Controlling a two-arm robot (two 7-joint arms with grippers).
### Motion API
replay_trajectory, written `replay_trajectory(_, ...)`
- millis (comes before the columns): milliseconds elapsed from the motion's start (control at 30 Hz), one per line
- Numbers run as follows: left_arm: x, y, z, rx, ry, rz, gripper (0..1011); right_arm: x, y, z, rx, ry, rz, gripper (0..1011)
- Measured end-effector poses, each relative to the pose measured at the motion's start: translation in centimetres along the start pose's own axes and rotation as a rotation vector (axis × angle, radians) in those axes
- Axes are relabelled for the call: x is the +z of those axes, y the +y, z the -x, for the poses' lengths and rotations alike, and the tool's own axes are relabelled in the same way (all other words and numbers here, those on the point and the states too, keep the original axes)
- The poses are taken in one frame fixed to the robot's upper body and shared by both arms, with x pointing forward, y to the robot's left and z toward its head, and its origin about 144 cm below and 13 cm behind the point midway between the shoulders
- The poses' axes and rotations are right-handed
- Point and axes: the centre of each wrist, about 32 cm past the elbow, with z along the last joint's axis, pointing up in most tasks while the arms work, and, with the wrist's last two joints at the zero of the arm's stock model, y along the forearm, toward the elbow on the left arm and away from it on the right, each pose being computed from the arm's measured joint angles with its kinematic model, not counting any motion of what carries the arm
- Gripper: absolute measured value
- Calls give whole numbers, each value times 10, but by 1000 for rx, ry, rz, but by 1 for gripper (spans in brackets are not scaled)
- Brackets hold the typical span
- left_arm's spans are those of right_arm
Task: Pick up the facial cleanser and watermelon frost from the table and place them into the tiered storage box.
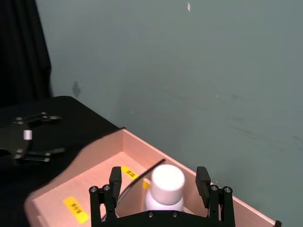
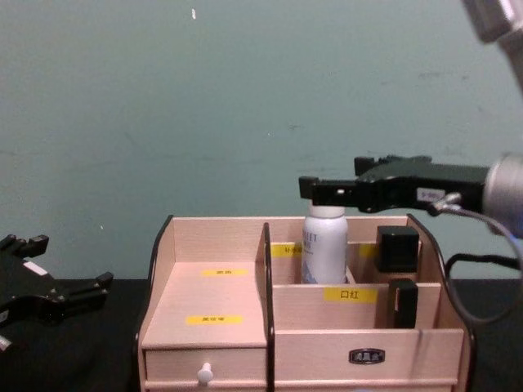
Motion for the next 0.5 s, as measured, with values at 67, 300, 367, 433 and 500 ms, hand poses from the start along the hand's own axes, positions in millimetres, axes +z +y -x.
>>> replay_trajectory(67,0,0,0,0,0,0,1001,8,-12,6,11,-10,-1,1002)
replay_trajectory(300,0,0,0,0,0,0,1001,15,-56,29,48,-7,37,1003)
replay_trajectory(367,0,0,0,0,0,0,1001,13,-67,35,54,3,55,1003)
replay_trajectory(433,0,0,0,0,0,0,1001,9,-79,42,58,16,79,1002)
replay_trajectory(500,0,0,0,0,0,0,1001,6,-88,46,60,24,101,1002)
